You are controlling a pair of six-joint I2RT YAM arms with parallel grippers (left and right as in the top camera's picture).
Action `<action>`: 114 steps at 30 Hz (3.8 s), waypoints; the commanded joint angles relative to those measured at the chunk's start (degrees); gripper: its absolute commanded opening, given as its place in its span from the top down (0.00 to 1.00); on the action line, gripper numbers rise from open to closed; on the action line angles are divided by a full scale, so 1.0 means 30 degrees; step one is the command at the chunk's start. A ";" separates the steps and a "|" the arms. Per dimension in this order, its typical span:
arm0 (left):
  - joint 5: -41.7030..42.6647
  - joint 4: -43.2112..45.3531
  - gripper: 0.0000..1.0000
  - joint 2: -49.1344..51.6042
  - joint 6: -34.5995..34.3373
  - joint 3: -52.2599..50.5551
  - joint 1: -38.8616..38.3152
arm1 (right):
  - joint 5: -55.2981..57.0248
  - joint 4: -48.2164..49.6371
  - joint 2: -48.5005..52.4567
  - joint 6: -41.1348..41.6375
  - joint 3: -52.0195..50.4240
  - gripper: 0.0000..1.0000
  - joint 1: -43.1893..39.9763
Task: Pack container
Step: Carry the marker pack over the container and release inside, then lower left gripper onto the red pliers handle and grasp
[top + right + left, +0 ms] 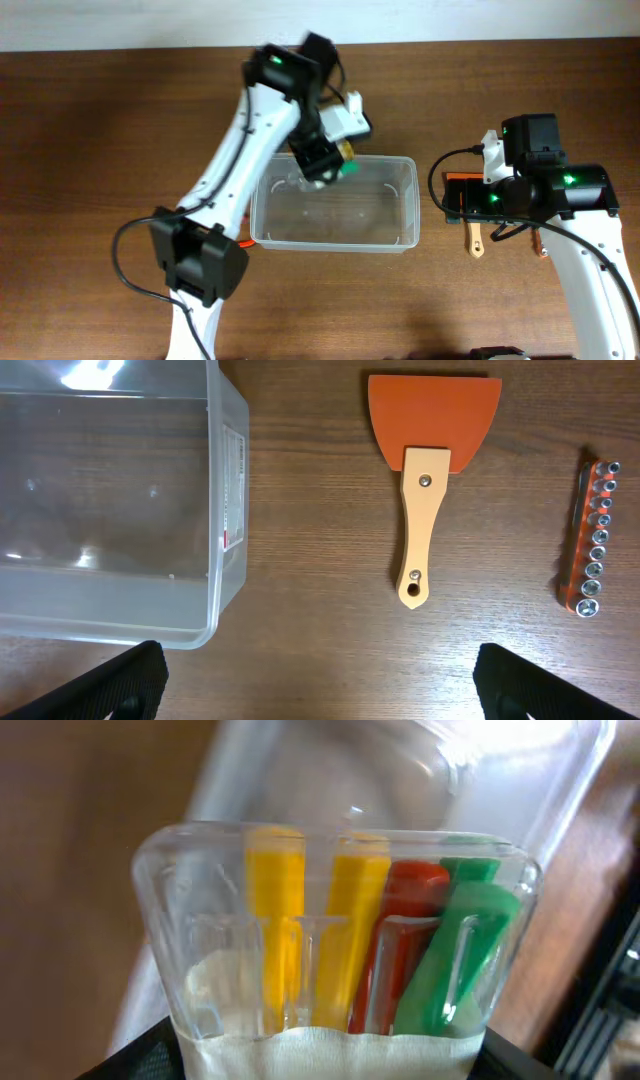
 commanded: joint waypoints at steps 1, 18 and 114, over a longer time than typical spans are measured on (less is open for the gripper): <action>-0.1202 0.0488 0.98 -0.0153 0.0634 -0.2069 -0.0597 | 0.0182 0.0000 0.0029 0.0007 0.0342 0.01 -0.0051; -0.2725 0.6535 0.98 -0.0124 0.0321 -0.8903 -0.0663 | 0.0182 -0.0087 0.0029 0.0000 0.0342 0.01 -0.0051; -0.4299 1.6990 0.01 -0.9071 -0.1545 -2.5099 0.8284 | 0.0175 -0.0087 0.0029 0.0007 0.0342 0.01 -0.0051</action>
